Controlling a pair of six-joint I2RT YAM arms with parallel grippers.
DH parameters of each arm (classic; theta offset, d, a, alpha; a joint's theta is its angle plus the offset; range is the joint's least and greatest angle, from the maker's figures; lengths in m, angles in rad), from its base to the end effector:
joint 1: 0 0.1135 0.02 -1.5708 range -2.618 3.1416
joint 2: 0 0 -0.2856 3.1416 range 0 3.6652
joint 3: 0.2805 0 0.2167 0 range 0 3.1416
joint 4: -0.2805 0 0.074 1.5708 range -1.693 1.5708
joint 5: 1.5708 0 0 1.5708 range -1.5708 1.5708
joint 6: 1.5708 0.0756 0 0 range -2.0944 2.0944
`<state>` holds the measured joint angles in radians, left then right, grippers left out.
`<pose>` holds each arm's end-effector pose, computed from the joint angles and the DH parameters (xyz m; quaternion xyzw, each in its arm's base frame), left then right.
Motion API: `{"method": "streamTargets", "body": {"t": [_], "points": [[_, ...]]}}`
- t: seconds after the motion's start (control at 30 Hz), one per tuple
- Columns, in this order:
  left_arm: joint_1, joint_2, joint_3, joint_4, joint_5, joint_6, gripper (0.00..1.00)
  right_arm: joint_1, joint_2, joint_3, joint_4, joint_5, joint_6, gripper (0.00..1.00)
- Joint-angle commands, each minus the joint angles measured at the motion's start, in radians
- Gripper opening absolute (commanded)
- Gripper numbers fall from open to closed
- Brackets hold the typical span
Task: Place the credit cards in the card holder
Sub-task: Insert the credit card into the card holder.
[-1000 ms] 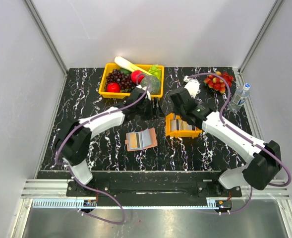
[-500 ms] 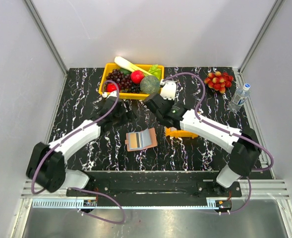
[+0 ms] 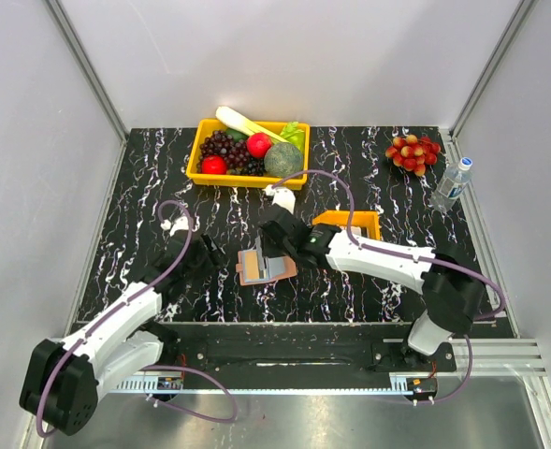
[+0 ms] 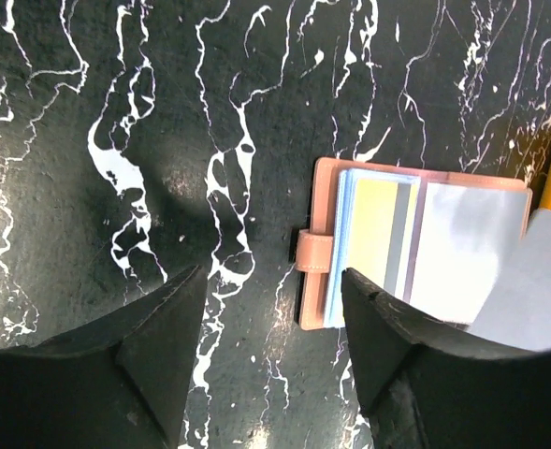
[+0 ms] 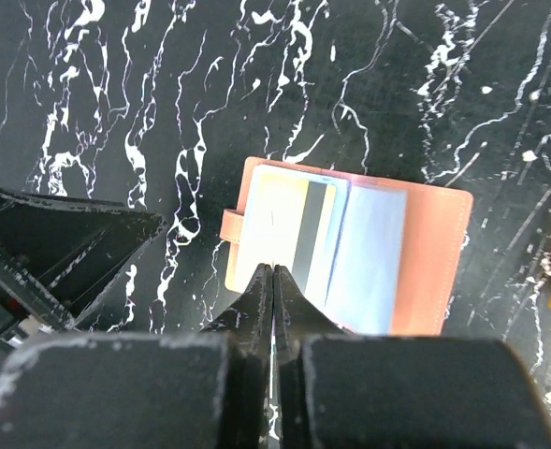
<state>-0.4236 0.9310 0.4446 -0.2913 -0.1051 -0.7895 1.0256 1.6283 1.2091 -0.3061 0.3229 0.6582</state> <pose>0.1563 -0.0618 0.1936 -0.1875 0.9021 -0.1801 0.3445 0.2072 0.2954 0.2720 -0.0996 0.8970 0.2044 0.3791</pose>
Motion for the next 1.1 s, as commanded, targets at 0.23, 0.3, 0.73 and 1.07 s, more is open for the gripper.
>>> {"method": "streamTargets", "body": {"t": [0.23, 0.3, 0.73, 1.07], "points": [[0.005, -0.043, -0.041, 0.119, 0.093, 0.039, 0.56, -0.001, 0.146, 0.052, 0.032, -0.026, -0.043, 0.0], [0.003, -0.026, -0.04, 0.138, 0.1, 0.044, 0.56, -0.002, 0.148, 0.046, 0.013, 0.008, -0.052, 0.0], [0.005, 0.083, -0.04, 0.24, 0.22, 0.075, 0.56, -0.062, 0.088, -0.043, 0.008, 0.016, -0.048, 0.0], [0.003, 0.176, -0.02, 0.36, 0.349, 0.072, 0.55, -0.104, 0.061, -0.1, 0.033, -0.036, -0.039, 0.0]]}}
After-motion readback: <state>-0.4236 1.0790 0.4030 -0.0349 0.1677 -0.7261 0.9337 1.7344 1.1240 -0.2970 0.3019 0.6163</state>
